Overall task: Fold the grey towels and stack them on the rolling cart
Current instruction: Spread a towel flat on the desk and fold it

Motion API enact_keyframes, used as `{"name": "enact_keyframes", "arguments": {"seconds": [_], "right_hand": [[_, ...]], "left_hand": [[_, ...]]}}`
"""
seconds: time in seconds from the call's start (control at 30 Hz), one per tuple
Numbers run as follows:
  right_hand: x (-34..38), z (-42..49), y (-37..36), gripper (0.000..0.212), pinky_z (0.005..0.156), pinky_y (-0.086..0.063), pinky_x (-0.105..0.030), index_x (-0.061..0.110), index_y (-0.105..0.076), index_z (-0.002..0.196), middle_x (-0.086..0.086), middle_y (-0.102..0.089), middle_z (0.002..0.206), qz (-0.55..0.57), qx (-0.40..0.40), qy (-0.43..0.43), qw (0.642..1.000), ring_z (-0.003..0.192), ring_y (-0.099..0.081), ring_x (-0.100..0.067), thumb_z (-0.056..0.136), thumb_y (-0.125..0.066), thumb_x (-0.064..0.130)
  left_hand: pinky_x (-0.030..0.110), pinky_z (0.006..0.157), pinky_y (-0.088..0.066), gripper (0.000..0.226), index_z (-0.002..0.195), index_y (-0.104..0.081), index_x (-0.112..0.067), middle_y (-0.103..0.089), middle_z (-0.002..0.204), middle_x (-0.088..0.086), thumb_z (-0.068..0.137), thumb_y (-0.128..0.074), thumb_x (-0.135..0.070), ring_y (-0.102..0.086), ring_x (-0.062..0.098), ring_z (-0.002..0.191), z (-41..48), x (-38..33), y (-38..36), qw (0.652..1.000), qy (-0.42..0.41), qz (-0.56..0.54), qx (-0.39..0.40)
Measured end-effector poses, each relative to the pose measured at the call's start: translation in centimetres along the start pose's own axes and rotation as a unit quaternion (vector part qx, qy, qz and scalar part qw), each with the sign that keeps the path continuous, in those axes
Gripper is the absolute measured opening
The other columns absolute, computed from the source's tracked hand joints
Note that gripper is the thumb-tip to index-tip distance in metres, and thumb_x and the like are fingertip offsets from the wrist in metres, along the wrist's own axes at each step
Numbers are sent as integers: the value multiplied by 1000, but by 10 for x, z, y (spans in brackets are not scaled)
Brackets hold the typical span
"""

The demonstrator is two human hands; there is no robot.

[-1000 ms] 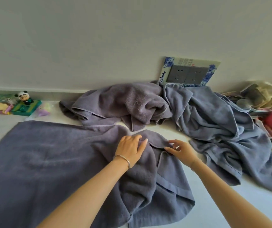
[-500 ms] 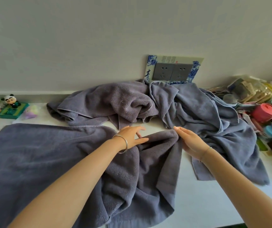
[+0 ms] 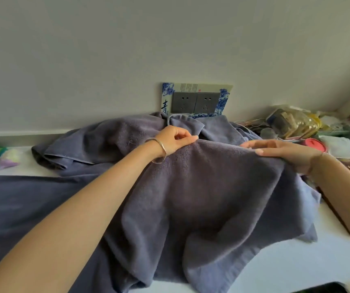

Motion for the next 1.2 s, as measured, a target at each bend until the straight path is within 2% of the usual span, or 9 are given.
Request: {"name": "enact_keyframes", "arguments": {"seconds": [0.1,0.17,0.47,0.6,0.73,0.87,0.97,1.07,1.2], "right_hand": [[-28,35,45,36,78,-53,-18,11,-65,112,-10,-69,103,-94,-232,13,968,93,-64,-18,78,-74,19],[-60,55,60,32,91,-52,-34,6,-65,107,-12,-68,97,-149,-356,44,922,90,-60,-20,76,-75,6],[-175,10,44,46,89,-44,-33,11,-50,113,-3,-50,109,-108,-566,19,817,98,-51,-18,78,-74,29],[-208,-6,41,36,74,-44,-30,10,-50,91,-5,-55,85,-10,-570,-72,819,81,-53,-20,82,-68,39],[-222,-5,44,50,52,-26,-27,17,-32,54,0,-30,52,36,-530,-94,842,53,-29,-15,86,-62,42],[-221,-5,40,36,56,-36,-29,10,-45,68,-3,-39,61,67,-523,-33,849,60,-37,-14,92,-57,33],[-210,-18,46,24,64,-47,-36,9,-48,80,-6,-53,71,94,-545,63,831,66,-51,-12,96,-51,26],[-187,-41,69,22,51,-36,-32,9,-42,77,-11,-44,65,46,-569,139,809,58,-41,-18,98,-46,15],[-159,-64,114,23,50,-33,-21,9,-57,79,-11,-48,70,-41,-553,144,820,61,-40,-17,96,-51,24]], "left_hand": [[28,84,-50,16,92,-69,-11,-68,89,3,90,-60,-24,-59,13,81,33,27,-24,994,4,87,-70],[35,91,-44,20,106,-66,-15,-63,106,8,89,-59,-24,-55,25,100,42,48,-48,974,36,202,-100],[32,113,-23,69,143,-36,-23,-35,149,5,85,-27,-60,-33,22,136,26,51,-174,963,-103,248,-12],[38,112,-27,71,144,-35,-19,-35,149,10,85,-25,-57,-37,28,134,41,32,-205,956,-134,260,-16],[42,99,-39,67,136,-47,-14,-53,135,8,86,-28,-54,-51,32,116,61,20,-209,945,-113,296,-84],[41,83,-46,61,115,-63,-12,-64,101,9,83,-31,-54,-58,33,96,74,19,-206,930,-98,329,-131],[42,84,-44,60,112,-64,-13,-63,104,10,82,-32,-54,-57,33,99,80,23,-204,924,-91,351,-120],[39,92,-32,48,117,-58,-15,-64,110,8,91,-40,-51,-51,30,109,82,31,-201,927,-47,362,-86],[35,82,-37,21,92,-64,-15,-68,84,4,93,-55,-34,-59,28,88,79,16,-187,968,-89,205,-117]]}}
Point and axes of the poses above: each hand's wrist, its own z-axis towards the middle knuckle, its own y-axis out of the back of the hand, x = y × z, the point moved 3 cm from there along z, towards the middle knuckle
